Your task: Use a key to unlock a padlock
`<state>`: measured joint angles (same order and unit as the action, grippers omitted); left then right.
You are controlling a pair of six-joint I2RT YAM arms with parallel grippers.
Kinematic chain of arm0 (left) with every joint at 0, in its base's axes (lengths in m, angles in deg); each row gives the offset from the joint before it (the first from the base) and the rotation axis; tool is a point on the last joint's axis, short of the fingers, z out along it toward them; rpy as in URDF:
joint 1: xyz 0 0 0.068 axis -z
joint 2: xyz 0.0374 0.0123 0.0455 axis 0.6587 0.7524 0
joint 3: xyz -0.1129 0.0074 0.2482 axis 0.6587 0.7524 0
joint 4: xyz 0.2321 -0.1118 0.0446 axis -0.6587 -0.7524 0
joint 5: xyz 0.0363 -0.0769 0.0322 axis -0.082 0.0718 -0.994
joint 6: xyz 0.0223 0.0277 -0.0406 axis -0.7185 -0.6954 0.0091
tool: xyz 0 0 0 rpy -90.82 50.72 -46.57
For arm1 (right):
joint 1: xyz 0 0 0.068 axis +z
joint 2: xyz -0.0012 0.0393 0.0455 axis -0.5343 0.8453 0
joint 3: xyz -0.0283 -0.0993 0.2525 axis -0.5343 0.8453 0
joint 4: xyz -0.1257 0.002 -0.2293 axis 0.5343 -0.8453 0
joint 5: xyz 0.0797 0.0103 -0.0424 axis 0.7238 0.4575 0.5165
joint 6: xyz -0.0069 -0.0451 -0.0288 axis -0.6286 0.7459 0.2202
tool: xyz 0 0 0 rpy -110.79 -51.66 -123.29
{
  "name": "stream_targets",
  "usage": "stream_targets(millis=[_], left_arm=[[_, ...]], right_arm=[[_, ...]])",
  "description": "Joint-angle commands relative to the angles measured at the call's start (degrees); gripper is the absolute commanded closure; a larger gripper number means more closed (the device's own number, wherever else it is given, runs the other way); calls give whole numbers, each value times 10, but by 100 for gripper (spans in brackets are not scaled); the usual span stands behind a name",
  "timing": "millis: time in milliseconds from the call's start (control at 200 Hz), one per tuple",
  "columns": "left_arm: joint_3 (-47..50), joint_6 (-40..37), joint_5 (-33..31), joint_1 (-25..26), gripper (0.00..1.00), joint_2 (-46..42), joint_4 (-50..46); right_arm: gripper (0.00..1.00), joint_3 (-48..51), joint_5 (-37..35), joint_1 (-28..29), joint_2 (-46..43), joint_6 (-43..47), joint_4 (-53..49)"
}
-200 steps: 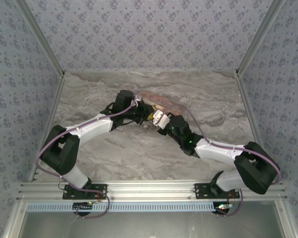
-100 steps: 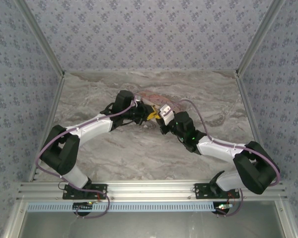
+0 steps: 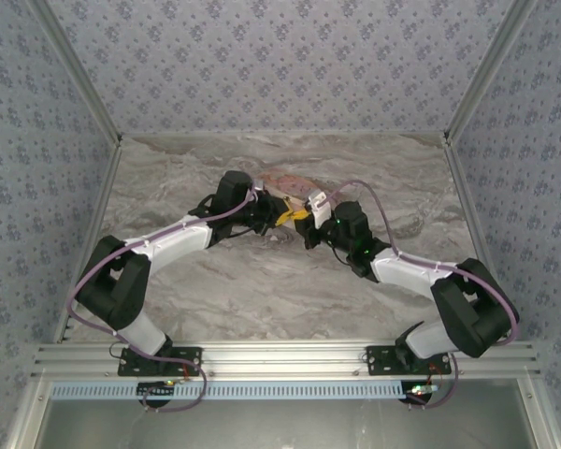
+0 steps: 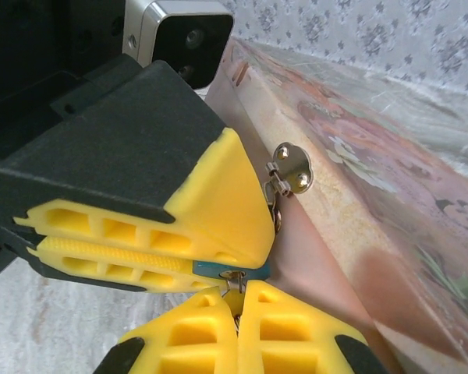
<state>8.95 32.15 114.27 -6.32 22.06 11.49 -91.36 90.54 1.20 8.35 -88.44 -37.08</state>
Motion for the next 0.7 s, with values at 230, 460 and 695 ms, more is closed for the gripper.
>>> stream_targets(millis=[230, 460, 695], left_arm=[[11, -97, 26, 8, 100, -30, 19], [23, -164, -4, 8, 100, -44, 16], [21, -135, 4, 9, 100, -36, 32]], right_arm=[[100, -2, 32, -65, 21, -129, 32], [100, 13, 63, -79, 25, -165, 61], [99, 11, 35, -64, 18, -118, 28]])
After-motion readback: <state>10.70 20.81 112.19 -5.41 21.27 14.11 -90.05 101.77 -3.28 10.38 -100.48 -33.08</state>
